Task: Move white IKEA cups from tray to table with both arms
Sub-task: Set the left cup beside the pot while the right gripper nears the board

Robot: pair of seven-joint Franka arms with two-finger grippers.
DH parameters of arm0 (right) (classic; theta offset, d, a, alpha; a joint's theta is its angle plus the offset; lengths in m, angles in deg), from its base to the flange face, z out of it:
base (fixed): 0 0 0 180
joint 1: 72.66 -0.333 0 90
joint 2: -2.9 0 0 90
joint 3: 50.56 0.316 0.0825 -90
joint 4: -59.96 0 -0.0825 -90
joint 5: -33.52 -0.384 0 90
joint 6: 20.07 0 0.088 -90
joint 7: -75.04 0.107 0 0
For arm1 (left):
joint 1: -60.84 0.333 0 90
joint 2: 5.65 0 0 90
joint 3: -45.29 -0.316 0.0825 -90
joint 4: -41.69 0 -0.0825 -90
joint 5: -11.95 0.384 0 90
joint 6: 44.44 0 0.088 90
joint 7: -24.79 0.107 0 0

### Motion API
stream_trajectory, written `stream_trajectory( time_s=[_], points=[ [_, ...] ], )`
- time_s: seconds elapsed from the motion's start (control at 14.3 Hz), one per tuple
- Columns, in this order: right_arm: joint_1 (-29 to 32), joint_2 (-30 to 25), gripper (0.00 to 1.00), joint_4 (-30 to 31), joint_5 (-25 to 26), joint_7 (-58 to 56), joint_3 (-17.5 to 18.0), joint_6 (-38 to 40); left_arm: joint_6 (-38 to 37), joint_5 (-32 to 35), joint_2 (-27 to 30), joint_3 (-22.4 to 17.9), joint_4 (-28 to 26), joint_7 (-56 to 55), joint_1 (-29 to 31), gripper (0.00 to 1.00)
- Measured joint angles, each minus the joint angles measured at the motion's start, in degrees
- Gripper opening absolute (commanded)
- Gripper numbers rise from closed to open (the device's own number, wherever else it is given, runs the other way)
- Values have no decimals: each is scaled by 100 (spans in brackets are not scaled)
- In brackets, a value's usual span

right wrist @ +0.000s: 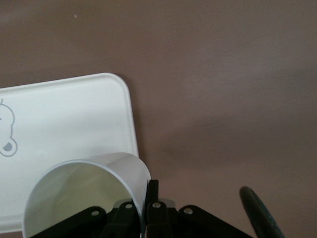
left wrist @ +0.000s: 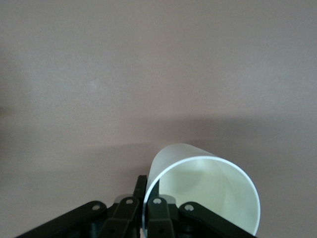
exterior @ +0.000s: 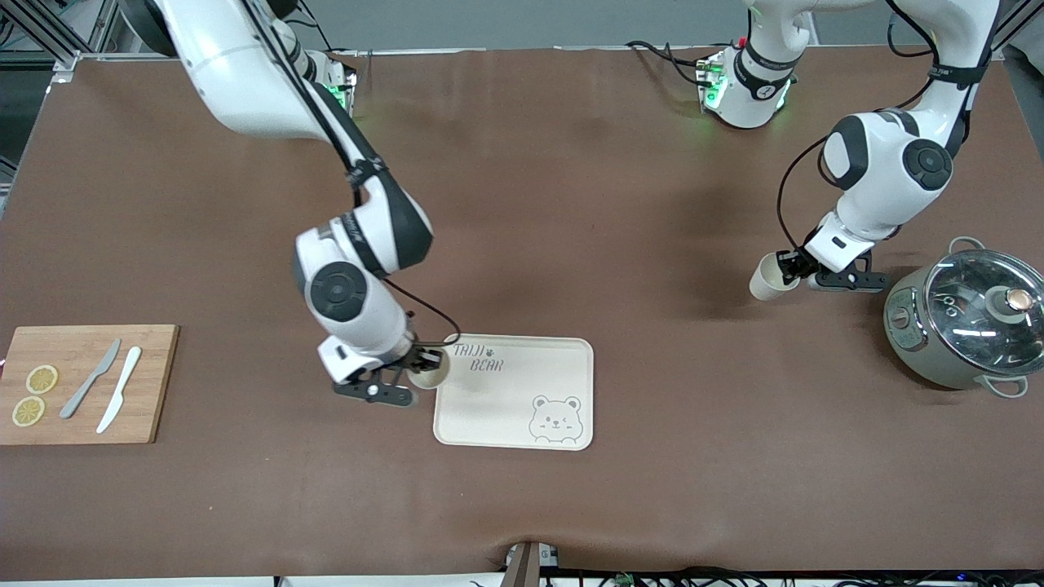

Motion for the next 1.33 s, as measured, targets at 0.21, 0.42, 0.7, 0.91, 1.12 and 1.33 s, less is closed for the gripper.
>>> stream_trajectory(
  time_s=[0.21,0.42,0.7,0.91,1.12,1.33],
  points=[
    [454,-576,0,172,0,-806,-4,723,106,-78,-212,0,3,161,73,0],
    [873,-1041,0,568,0,-1613,-10,936,285,-81,-400,0,20,271,145,0],
    [1503,-1367,0,1102,0,-2695,-13,916,515,-81,-601,5,35,303,159,0],
    [1923,-1385,0,1398,-16,-3464,-9,699,644,-81,-707,12,41,306,159,0],
    [2368,-1384,0,1868,-256,-4418,-12,31,647,-81,-717,14,47,306,162,64],
    [2702,-1353,0,2482,-392,-5093,-13,-976,664,-81,-717,15,55,457,162,100]
  ],
)
